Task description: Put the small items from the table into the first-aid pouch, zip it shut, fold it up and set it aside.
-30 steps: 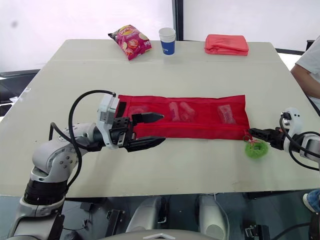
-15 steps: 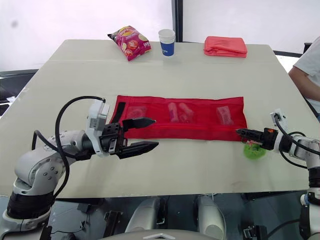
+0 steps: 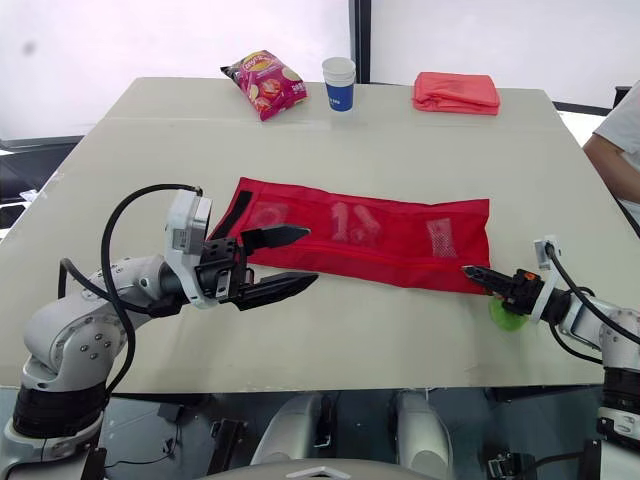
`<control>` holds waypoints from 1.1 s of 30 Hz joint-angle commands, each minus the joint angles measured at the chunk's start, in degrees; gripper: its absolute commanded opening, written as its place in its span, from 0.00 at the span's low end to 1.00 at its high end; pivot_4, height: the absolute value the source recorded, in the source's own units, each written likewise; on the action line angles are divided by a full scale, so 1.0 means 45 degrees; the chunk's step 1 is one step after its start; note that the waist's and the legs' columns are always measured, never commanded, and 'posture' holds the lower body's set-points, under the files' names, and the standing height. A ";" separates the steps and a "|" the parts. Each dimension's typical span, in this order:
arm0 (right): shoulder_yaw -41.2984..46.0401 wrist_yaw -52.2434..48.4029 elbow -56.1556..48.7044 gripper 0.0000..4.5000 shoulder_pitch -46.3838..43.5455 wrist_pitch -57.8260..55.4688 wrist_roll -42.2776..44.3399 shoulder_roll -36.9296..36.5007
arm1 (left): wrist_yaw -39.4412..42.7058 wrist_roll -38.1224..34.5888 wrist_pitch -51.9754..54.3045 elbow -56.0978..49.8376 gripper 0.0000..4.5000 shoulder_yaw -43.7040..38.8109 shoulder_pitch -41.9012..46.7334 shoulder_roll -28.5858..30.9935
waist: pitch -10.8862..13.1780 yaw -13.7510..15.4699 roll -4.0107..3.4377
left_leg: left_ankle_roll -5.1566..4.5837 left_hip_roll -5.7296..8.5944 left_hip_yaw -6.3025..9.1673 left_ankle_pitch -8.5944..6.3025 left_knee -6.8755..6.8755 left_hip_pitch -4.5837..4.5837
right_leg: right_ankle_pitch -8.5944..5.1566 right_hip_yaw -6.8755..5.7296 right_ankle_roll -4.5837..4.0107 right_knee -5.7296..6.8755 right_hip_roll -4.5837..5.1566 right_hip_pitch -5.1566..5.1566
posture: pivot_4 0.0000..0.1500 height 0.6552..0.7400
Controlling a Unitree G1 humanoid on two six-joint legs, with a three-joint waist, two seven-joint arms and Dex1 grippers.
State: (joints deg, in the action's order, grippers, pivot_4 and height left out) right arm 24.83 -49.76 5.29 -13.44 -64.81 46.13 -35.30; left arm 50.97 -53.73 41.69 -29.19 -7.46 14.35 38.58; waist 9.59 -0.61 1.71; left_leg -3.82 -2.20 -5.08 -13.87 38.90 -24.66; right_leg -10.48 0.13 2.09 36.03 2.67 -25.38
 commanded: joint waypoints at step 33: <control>-0.6043 0.5612 -0.3679 0.09 -0.6825 -0.5772 -0.1482 -0.0435 | -0.0273 0.0100 -0.0405 -0.0501 1.00 -0.0121 -0.1268 -0.0194 | 0.0032 0.0021 -0.0043 | -0.0003 0.0021 0.0001 0.0002 -0.0011 -0.0056 | 0.0014 -0.0002 -0.0022 -0.0016 0.0034 -0.0050 | 1.00 1.00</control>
State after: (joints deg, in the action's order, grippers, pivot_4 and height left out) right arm -3.52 -26.97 -11.75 -43.89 -92.04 41.65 -39.47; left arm 50.46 -52.34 40.53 -28.68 -6.49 9.60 37.45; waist 9.73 -0.52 1.52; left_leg -3.83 -2.14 -5.12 -13.87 38.85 -24.85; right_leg -10.42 0.13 1.99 35.94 2.81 -25.56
